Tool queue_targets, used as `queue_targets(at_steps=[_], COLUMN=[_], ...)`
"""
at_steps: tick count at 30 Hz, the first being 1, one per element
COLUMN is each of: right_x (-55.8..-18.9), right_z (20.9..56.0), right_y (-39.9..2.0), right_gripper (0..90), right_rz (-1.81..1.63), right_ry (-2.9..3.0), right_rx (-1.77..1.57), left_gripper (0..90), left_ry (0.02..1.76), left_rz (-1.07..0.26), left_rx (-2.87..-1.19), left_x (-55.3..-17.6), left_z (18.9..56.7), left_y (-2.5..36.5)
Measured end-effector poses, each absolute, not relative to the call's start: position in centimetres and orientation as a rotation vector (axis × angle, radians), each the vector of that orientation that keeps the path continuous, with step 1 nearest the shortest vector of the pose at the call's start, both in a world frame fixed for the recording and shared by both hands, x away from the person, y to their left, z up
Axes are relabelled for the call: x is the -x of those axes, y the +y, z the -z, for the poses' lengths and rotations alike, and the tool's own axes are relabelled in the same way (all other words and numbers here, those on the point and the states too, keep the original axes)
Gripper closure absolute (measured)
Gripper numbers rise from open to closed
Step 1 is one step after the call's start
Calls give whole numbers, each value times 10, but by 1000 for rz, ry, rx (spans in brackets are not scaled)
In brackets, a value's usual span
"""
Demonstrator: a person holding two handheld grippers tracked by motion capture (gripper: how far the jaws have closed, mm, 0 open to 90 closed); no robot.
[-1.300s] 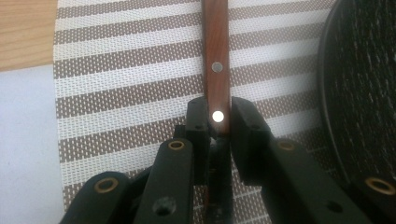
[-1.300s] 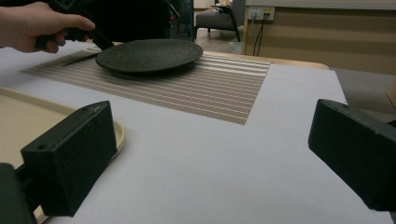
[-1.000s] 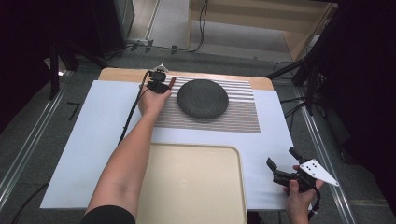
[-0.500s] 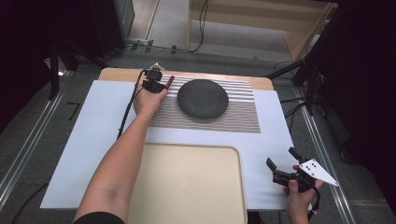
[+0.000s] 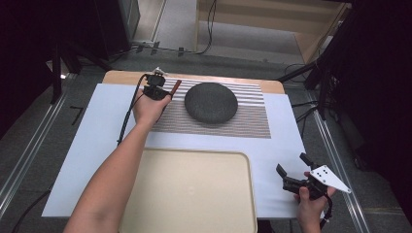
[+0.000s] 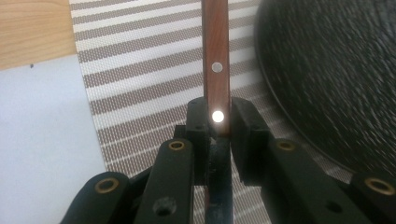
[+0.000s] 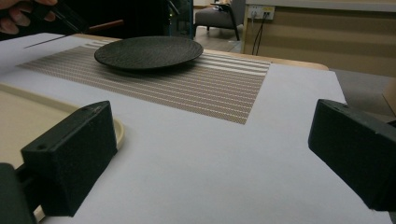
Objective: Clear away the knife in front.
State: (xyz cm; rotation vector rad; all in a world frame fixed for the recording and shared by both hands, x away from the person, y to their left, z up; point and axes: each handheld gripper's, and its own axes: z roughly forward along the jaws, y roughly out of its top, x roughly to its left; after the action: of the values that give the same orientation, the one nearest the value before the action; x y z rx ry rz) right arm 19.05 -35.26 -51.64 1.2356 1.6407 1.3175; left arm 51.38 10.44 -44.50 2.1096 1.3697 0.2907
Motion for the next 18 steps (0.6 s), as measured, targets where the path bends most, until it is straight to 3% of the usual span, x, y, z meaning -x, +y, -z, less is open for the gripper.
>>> queue_targets(at_steps=[18], right_x=[-191], right_z=[516], right_y=[-353], right_gripper=[1], right_rz=[-1314], right_ry=[1641], right_rx=[-1231], left_gripper=[781], left_ry=[1249], left_rz=[-230], left_rx=[-2126], left_x=[-469], left_z=[433], left_y=[101])
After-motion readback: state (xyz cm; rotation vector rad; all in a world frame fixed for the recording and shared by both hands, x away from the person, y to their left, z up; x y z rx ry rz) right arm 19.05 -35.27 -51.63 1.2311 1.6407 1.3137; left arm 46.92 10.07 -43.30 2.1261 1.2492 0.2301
